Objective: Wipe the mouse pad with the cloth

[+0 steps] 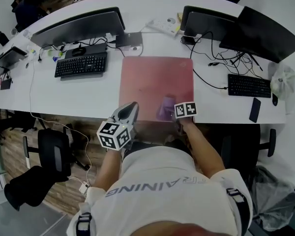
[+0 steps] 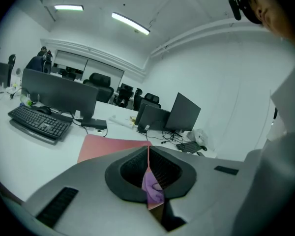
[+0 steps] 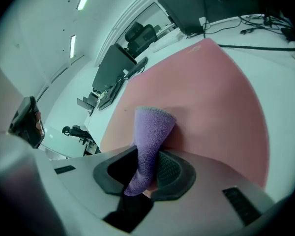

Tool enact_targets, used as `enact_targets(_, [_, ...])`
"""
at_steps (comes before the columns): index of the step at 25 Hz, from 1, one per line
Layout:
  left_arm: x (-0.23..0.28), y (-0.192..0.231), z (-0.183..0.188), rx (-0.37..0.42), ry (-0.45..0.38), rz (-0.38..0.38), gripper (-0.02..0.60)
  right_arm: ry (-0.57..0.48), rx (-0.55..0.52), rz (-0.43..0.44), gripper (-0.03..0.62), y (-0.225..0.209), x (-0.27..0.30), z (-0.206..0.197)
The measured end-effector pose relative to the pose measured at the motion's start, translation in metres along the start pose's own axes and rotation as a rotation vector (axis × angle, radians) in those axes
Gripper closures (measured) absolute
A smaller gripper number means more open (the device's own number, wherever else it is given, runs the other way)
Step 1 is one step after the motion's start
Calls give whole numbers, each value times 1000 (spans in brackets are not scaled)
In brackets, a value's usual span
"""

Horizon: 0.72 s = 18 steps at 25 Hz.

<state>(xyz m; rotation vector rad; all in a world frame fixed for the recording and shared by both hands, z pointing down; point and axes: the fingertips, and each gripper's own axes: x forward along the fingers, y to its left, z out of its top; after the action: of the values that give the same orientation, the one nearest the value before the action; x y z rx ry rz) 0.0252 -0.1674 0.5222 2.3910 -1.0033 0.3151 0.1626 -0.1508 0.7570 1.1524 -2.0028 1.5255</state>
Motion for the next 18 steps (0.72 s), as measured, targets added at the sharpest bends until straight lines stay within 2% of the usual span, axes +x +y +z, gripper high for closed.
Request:
enact_targets(11, [56, -75, -4, 20, -13, -72, 549, -83, 77, -58, 490, -96, -92, -14])
enact_targets(18, [67, -86, -9, 14, -7, -86, 549, -134, 162, -82, 491, -131, -125, -21])
